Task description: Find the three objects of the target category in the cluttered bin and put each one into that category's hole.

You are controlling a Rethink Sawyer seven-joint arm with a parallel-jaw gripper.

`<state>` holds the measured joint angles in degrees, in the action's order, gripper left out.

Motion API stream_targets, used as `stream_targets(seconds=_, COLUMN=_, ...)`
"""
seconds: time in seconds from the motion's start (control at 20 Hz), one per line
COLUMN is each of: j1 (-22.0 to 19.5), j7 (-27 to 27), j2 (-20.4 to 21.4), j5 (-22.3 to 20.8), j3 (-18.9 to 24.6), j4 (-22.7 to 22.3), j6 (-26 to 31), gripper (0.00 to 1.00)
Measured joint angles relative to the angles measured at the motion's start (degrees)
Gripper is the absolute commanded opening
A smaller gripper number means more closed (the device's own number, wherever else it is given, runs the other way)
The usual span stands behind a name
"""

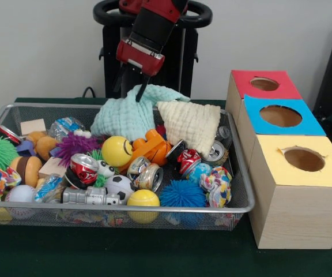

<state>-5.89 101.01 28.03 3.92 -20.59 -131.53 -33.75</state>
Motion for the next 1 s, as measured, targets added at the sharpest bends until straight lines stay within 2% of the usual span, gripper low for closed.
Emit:
stream_targets(seconds=0.6, j1=-0.3, j7=0.0, j2=-0.4, j5=-0.7, j3=-0.1, j4=0.0, j6=-0.7, gripper=1.0)
stream_targets(seconds=1.0, j1=-3.3, j7=0.0, j2=-0.3, j5=-4.7, j3=-0.1, j4=0.0, j6=-0.8, gripper=1.0)
